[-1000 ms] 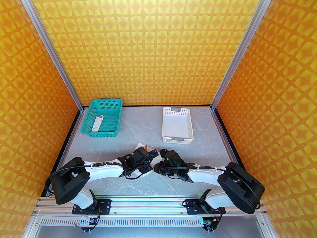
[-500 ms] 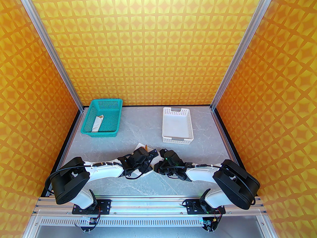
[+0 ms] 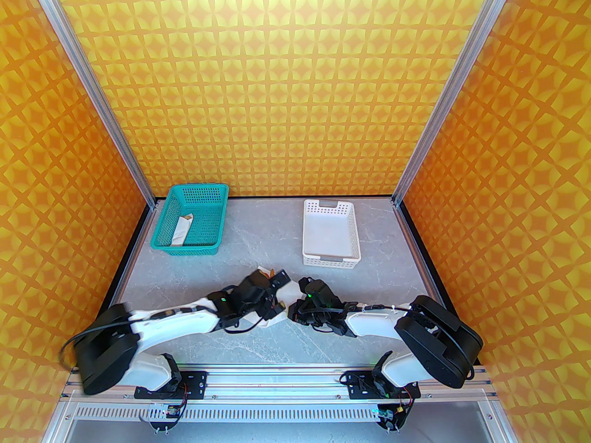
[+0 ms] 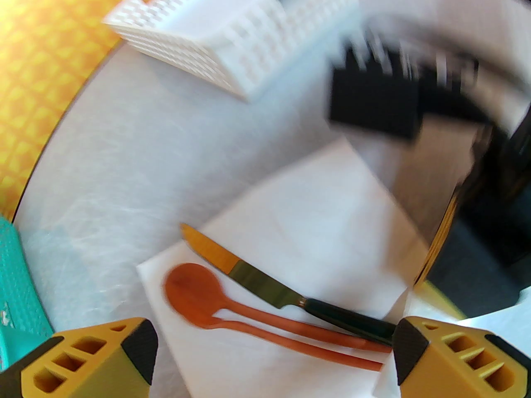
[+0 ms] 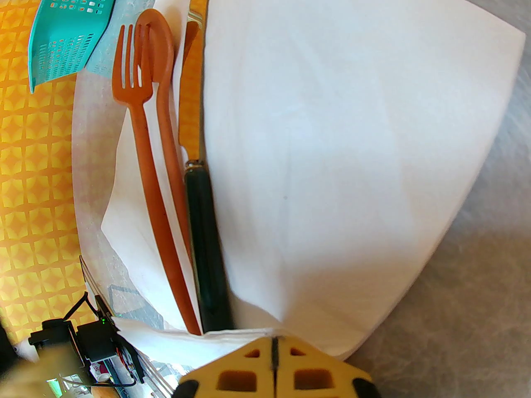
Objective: Place the utensils on the paper napkin and roll it up
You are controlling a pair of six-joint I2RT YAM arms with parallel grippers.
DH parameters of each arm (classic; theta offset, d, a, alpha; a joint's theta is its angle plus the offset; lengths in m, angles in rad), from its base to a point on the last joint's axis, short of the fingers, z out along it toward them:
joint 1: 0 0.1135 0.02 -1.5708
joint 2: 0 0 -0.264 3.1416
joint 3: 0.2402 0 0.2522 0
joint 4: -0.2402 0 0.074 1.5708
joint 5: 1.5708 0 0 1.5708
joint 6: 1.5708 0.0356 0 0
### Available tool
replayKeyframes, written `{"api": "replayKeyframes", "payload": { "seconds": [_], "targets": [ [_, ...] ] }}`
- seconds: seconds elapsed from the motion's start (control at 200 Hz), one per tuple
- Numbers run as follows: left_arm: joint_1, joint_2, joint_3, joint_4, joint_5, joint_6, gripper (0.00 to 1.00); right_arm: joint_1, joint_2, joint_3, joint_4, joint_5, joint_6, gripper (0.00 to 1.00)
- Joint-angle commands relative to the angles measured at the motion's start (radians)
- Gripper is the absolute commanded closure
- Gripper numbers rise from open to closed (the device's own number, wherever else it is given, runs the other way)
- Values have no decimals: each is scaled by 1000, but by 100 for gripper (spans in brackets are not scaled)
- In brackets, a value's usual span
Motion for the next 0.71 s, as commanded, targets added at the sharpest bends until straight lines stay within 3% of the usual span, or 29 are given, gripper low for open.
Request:
{"api": "replayKeyframes", "payload": {
  "seconds": [0.0, 0.155, 0.285, 0.47, 0.7],
  "targets": [
    [11, -123, -37, -125, 23, -211, 1, 3, 10, 11, -36, 29, -15, 95],
    [19, -303, -72, -289, 52, -499, 4, 3, 15, 14, -42, 28, -16, 95],
    [22, -349, -100, -331, 225, -650, 24, 4, 23, 17, -44, 26, -16, 95],
    [23, -287, -158, -181, 488, -800, 58, 3, 14, 14, -57, 29, -16, 95],
    [21, -169, -184, -64, 581, -828, 88, 3, 2, 17, -83, 39, -27, 95]
  ]
}}
